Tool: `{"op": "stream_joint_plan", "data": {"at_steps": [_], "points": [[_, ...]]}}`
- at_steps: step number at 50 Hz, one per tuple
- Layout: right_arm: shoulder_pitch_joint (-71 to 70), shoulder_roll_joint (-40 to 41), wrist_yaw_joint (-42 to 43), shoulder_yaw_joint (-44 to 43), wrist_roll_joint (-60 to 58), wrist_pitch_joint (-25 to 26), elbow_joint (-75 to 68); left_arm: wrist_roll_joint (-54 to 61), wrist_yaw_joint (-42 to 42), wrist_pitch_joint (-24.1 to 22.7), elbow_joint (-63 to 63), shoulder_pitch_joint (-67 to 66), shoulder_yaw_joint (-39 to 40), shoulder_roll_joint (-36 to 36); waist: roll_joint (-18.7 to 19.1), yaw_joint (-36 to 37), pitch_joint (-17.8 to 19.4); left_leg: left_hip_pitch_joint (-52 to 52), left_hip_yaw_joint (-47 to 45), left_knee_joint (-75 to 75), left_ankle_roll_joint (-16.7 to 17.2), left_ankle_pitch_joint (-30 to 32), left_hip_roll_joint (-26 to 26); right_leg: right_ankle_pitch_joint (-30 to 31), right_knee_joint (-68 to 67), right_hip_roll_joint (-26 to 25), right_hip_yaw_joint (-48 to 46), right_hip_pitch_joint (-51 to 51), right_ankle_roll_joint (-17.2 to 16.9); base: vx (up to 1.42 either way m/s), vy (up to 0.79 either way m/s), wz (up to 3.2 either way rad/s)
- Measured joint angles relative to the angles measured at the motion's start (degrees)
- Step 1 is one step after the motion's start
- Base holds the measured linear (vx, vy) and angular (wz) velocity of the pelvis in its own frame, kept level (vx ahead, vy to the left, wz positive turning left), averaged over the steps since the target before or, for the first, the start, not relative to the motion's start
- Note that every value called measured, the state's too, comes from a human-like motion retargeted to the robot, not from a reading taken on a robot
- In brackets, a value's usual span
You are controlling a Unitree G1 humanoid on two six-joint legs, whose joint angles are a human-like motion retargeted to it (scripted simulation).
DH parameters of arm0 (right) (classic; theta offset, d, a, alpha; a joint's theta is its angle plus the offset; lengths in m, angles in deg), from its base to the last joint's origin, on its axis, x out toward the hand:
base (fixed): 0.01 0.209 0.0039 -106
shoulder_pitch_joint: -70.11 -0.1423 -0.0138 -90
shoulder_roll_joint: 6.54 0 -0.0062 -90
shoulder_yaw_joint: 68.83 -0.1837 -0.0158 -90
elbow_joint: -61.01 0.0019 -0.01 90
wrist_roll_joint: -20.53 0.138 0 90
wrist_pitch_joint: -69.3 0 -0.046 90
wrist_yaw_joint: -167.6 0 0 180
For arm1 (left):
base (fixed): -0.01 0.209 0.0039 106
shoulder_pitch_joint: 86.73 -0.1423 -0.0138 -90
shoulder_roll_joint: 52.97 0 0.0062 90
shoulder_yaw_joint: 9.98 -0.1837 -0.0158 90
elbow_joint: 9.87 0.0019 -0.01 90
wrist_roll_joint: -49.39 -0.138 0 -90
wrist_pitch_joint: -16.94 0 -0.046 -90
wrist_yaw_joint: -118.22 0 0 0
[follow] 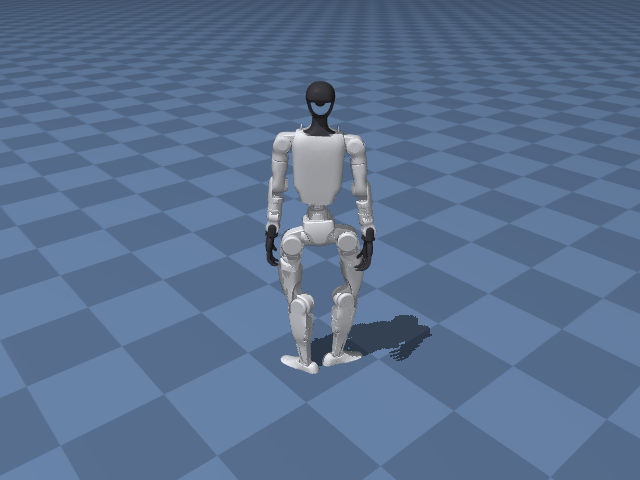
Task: In place motions
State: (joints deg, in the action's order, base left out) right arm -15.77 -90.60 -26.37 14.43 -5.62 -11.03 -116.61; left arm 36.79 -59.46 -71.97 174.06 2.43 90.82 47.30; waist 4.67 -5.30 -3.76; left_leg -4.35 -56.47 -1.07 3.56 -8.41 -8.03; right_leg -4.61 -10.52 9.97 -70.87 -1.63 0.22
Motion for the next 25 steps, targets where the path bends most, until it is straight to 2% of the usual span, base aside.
{"op": "stream_joint_plan", "data": {"at_steps": [2, 5, 8, 10, 12, 13, 15, 17, 20, 23, 25], "points": [[-0.3, -0.26, -0.03, -0.31, 1.65, 0.38, -1.27, 0.1, -0.26, 0.09, -0.5, -1.19, 1.33, -0.18, -1.58, -0.16, -0.67, -1.53, -3.05, -0.54, 0.09, -0.73, 1.5, -1.66, 2.6, -0.43, 2.72, 0.2, -2.63, 0.04, -0.32, -2.07], [-0.65, -0.09, -0.67, -0.86, 3.18, 0.89, -2.67, 1.3, -0.24, 0.57, -0.95, -2.23, 3.28, -0.72, -3.19, -0.53, -1.13, -4.43, -7.34, -1.91, 0.03, -0.75, 1.68, -1.5, 3.07, 0.1, 11.01, 3.01, -0.27, 0.06, -0.33, -1.69], [-0.72, 0.39, -0.81, -0.68, 3.96, 0.71, -2.54, 3.44, 0.51, 0.46, -1.58, -2.61, 3.91, -0.78, -5.12, -1.47, -0.45, -5.89, -7.2, -6.42, -2.33, 1.39, 0.3, -1.34, 3.94, 0.97, 15.54, 3.53, 0.38, 0.01, -0.39, -1.23], [-0.97, 0.78, -0.7, 0.67, 3.19, 0.4, -1.99, 4.19, -0.83, 0.24, -3.19, -2.96, 3.96, -1.59, -9.09, -3.52, 0.2, -6.76, -7.49, -13.44, -6.51, 3.73, -0.72, -1.45, 4.29, 4.31, 18.79, 3.09, -0.27, 0.02, -0.38, -1.36], [-1.25, 1.17, -0.88, 1.71, 1.02, 0.6, -1.76, 3.17, -1.76, 0.28, -5.45, -3.42, 3.99, -2.53, -12.97, -3.45, 0.23, -3.76, -2.78, -25.81, -12.77, 4.04, -3.55, -1.72, 3.82, 7.99, 22.57, 3.33, -0.69, 0.11, -0.31, -1.58], [-1.32, 1.16, -0.92, 1.78, -0.03, 0.67, -1.86, 2.92, -1.68, 0.27, -6.5, -3.63, 3.97, -2.67, -13.45, -3.58, -0.09, -1.02, 1.5, -31.95, -16.17, 3.76, -5.57, -1.84, 3.91, 8.11, 24.37, 3.77, -0.6, 0.2, -0.31, -1.59], [-1.35, 0.98, -1.04, 1.84, -1.49, 0.93, -2.12, 4.1, -1.21, 0.08, -7.68, -3.75, 4.74, -2.29, -11.99, -1.6, 0.74, 2.69, 10.55, -43.16, -18.56, 3.16, -12.22, -2.41, 4.27, 4.7, 27.96, 3.14, -0.04, 0.22, -0.28, -1.97], [-1.71, 0.69, -0.85, 1.72, -1.6, 1.16, -1.9, 6.56, -1.06, -0.35, -7.95, -2.78, 6.0, -0.83, -11.22, 1.36, 2.21, 6.35, 19.31, -46.65, -18.56, 4.56, -12.38, -1.55, 5.0, 2.92, 31.63, 3.29, 0.57, 0.03, -0.18, -2.29], [-3.0, -0.07, -0.44, 1.4, -0.7, 1.23, -1.58, 8.24, -1.95, -0.93, -8.5, -1.03, 6.33, 1.21, -11.37, 4.2, 3.33, 11.31, 28.65, -44.99, -18.56, 4.93, -5.89, 0.6, 5.81, 3.56, 36.65, 5.3, 0.88, -0.08, 0.02, -1.92], [-3.73, -0.63, -0.81, 1.18, -0.38, 1.33, -1.29, 6.06, -3.26, -1.64, -10.23, -1.09, 3.66, 1.64, -11.66, 4.01, 2.56, 12.3, 29.27, -38.34, -17.85, -3.4, -1.26, 1.72, 5.72, 4.93, 41.25, 7.55, 0.43, 0.08, 0.08, -1.25], [-3.67, -0.63, -1.2, 1.12, -0.43, 1.35, -0.73, 4.12, -3.5, -2.11, -10.99, -1.43, 1.83, 1.67, -10.09, 3.15, 1.77, 12.28, 30.32, -30.78, -14.69, -7.11, 0.82, 2.1, 5.83, 3.66, 43.45, 8.32, 0.17, 0.17, 0.08, -1.06]]}}
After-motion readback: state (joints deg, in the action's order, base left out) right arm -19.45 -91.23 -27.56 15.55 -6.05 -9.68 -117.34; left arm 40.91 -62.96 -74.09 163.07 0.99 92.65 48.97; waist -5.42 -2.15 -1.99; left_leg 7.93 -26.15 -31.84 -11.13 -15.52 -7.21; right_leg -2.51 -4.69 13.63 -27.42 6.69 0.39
